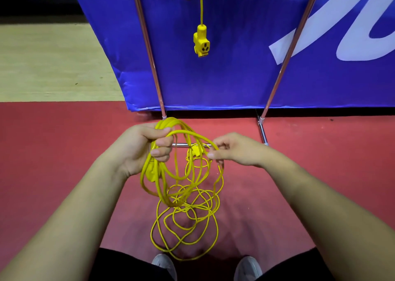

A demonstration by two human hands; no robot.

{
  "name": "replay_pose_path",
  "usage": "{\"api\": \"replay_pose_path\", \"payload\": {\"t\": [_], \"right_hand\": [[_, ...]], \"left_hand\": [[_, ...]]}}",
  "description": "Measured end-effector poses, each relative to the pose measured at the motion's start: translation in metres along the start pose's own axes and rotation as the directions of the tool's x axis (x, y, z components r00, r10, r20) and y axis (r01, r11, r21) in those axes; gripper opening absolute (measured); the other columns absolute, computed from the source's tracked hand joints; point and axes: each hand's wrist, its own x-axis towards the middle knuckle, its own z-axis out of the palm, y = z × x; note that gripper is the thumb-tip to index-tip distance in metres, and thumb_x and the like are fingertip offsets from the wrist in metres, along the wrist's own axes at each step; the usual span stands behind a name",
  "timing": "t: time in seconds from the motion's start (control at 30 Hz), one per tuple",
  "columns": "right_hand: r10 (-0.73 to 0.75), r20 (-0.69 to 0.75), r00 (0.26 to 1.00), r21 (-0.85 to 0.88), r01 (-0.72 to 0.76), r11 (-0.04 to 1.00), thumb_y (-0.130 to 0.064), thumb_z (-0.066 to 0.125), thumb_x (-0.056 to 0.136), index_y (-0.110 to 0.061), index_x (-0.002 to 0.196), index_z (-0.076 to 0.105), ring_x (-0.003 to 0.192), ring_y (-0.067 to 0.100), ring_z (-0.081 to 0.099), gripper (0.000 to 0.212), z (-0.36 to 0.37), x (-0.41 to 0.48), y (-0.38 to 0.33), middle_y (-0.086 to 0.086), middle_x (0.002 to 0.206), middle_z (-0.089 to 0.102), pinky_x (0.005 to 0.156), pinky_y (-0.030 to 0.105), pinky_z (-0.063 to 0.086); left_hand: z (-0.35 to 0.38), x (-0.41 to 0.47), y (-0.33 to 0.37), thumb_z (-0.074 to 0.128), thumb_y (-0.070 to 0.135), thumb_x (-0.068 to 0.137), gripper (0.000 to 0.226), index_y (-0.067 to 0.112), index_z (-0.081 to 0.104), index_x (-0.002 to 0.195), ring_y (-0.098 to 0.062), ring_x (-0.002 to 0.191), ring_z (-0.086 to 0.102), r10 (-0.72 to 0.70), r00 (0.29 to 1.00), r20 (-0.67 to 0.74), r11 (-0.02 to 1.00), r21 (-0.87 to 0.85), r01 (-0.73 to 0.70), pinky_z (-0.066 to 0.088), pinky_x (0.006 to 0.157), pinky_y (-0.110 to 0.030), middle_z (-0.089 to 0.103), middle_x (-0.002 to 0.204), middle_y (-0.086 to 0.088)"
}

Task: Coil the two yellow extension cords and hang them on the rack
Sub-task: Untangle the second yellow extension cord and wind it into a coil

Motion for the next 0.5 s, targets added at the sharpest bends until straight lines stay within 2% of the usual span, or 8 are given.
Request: {"api": "replay_pose_path", "payload": {"t": [0.03,0.1,0.17,0.23,0.3,0.4,0.5], "right_hand": [[0.043,0.027,0.999,0.044,-0.044,0.998,-0.018,0.067,0.089,-0.001,0.09,0.063,0.065,0.01,0.059,0.018,-0.002,-0.003,0.014,0.002,0.069,0.067,0.072,0.031,0.044],[0.097,-0.011,0.995,0.298,-0.089,0.95,-0.005,0.064,0.089,-0.002,0.092,0.059,0.065,0.016,0.061,0.007,-0.003,-0.006,0.031,0.005,0.07,0.067,0.074,0.033,0.047],[0.129,-0.106,0.986,0.512,-0.057,0.857,0.001,0.061,0.089,-0.007,0.092,0.059,0.056,0.017,0.052,0.008,-0.004,-0.005,0.031,0.006,0.066,0.06,0.063,0.031,0.042],[0.127,-0.195,0.973,0.574,0.008,0.819,-0.001,0.061,0.089,-0.006,0.093,0.062,0.051,0.016,0.039,0.006,-0.007,-0.002,0.024,0.007,0.062,0.054,0.056,0.03,0.031],[0.1,-0.243,0.965,0.482,0.031,0.875,-0.005,0.065,0.088,-0.005,0.091,0.067,0.053,0.017,0.036,0.004,-0.01,0.0,0.015,0.008,0.061,0.052,0.054,0.029,0.029],[0.027,-0.245,0.969,0.225,0.029,0.974,-0.011,0.072,0.084,-0.007,0.085,0.074,0.056,0.019,0.043,0.004,-0.013,-0.003,-0.005,0.0,0.055,0.056,0.052,0.026,0.034],[-0.094,-0.191,0.977,0.117,0.118,0.986,-0.008,0.075,0.08,-0.004,0.083,0.073,0.05,0.005,0.047,0.005,-0.001,-0.003,-0.035,-0.007,0.053,0.058,0.051,0.016,0.036]], "left_hand": [[-0.003,-0.001,0.002,0.049,0.009,0.081,0.016,0.014,0.038,0.07,-0.009,0.034,0.032,0.006,1.0,-0.008,1.0,-0.007,-0.006,0.029,0.04,-0.022,0.036,0.052,0.0],[-0.005,-0.002,0.003,0.049,0.01,0.08,0.011,0.012,0.041,0.074,-0.013,0.036,0.038,-0.004,0.999,-0.045,0.998,0.058,0.006,0.033,0.042,-0.022,0.039,0.051,-0.002],[-0.005,-0.002,0.002,0.048,0.009,0.079,0.002,0.007,0.047,0.079,-0.023,0.042,0.051,-0.036,0.997,-0.072,0.99,0.132,0.045,0.044,0.044,-0.025,0.049,0.053,-0.008],[-0.006,-0.003,0.003,0.048,0.008,0.076,0.011,0.002,0.056,0.08,-0.033,0.054,0.065,-0.101,0.992,-0.079,0.985,0.133,0.111,0.055,0.049,-0.031,0.058,0.058,-0.015],[-0.006,-0.002,0.004,0.046,0.01,0.074,0.021,-0.002,0.063,0.076,-0.037,0.062,0.068,-0.156,0.984,-0.09,0.98,0.114,0.166,0.057,0.052,-0.032,0.062,0.063,-0.02],[-0.004,-0.001,0.002,0.047,0.021,0.075,0.031,-0.001,0.067,0.071,-0.036,0.059,0.068,-0.18,0.98,-0.08,0.975,0.115,0.189,0.056,0.051,-0.03,0.065,0.067,-0.024],[-0.001,0.0,-0.006,0.058,0.026,0.077,0.029,-0.002,0.066,0.08,-0.033,0.056,0.066,-0.162,0.985,-0.054,0.959,0.226,0.17,0.054,0.049,-0.03,0.066,0.069,-0.023]]}}
